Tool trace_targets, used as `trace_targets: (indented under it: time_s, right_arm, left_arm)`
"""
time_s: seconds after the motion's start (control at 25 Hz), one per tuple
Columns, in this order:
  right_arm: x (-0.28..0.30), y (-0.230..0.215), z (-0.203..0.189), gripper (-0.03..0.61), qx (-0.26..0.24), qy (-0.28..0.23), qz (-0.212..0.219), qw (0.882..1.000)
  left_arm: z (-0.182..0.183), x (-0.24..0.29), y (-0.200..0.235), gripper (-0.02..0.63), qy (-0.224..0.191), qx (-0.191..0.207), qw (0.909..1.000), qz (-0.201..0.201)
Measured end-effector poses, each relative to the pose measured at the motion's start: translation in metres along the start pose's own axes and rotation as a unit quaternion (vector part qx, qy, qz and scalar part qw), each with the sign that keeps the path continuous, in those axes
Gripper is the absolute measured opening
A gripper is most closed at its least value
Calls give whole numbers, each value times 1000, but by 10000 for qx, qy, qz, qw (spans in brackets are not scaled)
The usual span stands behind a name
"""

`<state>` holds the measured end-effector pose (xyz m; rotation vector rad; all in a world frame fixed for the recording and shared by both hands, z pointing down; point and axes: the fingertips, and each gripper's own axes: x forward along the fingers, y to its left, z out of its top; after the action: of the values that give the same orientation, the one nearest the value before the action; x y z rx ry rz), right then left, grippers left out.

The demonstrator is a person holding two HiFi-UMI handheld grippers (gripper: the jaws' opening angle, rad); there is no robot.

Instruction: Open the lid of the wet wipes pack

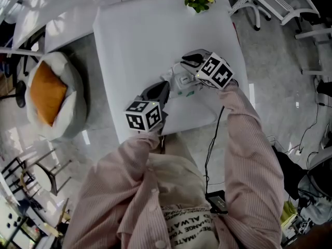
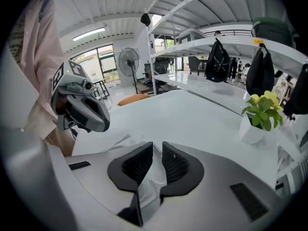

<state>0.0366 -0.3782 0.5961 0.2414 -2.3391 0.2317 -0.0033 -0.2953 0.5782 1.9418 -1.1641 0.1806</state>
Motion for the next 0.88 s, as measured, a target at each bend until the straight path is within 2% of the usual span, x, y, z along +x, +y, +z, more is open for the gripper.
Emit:
trace_targets:
  time_s: [0.32,0.68,0.8,0.88]
  right_arm:
    - [14,-6,-2,55,-99,121,-50,9999]
    - [19,-7,-2,55,-47,34,-256,9997]
    - [14,-6,0,60,90,-97,-358,9993]
    - [7,-4,2,85,339,-229,-439,9982]
  left_arm:
    - [2,-1,11,0,-5,-78,9999,74]
    - [0,0,10,0,47,-70,10000,36]
    - [-1,-2,5,0,54,-23,10000,-13]
    - [-1,-5,0,0,63,65,9999,-120]
